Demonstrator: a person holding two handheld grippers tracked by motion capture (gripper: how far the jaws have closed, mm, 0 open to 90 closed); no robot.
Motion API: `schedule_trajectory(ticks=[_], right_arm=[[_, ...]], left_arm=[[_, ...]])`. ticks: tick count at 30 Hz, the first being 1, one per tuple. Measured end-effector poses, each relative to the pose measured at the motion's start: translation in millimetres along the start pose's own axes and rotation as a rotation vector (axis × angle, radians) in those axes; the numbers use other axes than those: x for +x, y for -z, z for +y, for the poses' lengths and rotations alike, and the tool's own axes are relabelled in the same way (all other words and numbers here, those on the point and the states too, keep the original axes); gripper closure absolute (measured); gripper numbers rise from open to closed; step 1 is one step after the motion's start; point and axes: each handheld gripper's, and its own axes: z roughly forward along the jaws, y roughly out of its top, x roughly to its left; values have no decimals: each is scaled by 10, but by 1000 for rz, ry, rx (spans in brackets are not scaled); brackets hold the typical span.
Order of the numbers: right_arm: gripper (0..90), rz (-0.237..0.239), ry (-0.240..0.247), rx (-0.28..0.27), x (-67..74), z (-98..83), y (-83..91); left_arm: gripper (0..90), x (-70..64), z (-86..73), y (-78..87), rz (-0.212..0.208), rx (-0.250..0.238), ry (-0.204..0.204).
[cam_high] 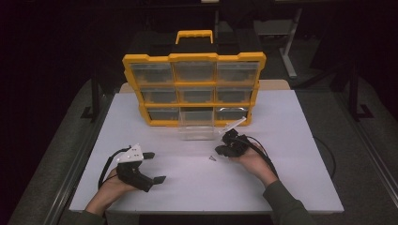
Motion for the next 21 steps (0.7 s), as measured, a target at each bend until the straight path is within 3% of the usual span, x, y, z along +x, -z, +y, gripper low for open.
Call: schedule_trajectory(ticks=[6, 21], right_arm=[[862, 4, -8, -4, -14, 13, 79], [862, 3, -9, -27, -92, 89, 293]], left_arm=[[3, 11, -21, -5, 2, 13, -23], [3, 10, -31, -2, 0, 6, -16]])
